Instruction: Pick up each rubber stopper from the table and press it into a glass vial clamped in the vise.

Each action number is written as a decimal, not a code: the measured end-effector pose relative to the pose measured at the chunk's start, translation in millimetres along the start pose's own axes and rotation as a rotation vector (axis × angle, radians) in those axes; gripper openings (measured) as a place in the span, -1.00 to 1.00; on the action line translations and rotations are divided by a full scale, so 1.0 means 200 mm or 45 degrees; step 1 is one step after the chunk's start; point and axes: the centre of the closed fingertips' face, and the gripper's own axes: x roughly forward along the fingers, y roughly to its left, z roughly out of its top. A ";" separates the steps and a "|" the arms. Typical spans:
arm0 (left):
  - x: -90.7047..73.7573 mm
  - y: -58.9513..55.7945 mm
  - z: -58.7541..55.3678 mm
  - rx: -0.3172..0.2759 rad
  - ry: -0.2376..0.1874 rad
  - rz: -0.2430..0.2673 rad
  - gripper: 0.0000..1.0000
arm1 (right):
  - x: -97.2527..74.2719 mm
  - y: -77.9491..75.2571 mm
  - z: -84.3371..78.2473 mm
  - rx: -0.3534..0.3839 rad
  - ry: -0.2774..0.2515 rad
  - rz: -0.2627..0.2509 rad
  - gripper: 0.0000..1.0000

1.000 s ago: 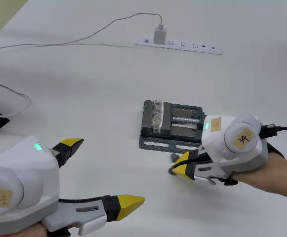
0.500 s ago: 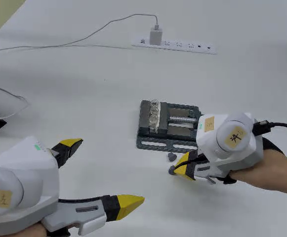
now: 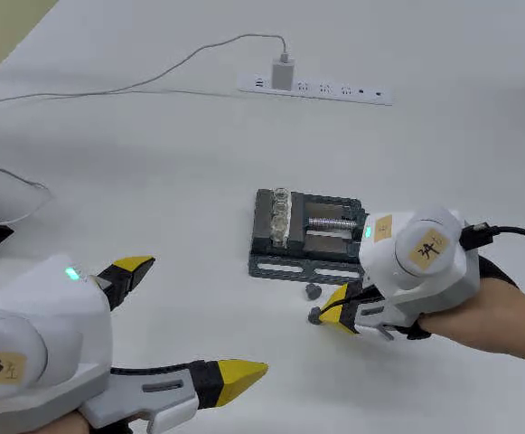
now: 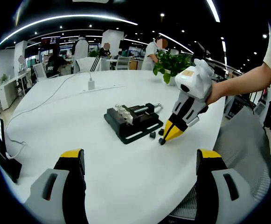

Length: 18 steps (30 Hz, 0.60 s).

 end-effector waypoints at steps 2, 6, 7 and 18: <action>0.00 0.00 0.00 -0.002 -0.004 0.002 0.98 | 0.00 0.00 0.00 0.004 0.002 0.002 -1.00; 0.00 0.00 0.00 -0.002 -0.005 0.002 0.98 | 0.00 0.00 0.00 0.011 0.002 0.003 -1.00; 0.00 0.00 0.00 -0.001 -0.004 0.001 0.98 | 0.00 0.00 0.00 0.016 0.001 0.004 -1.00; 0.01 -0.01 0.01 0.029 -0.005 -0.012 0.98 | -0.04 -0.01 0.07 0.171 -0.128 0.024 -1.00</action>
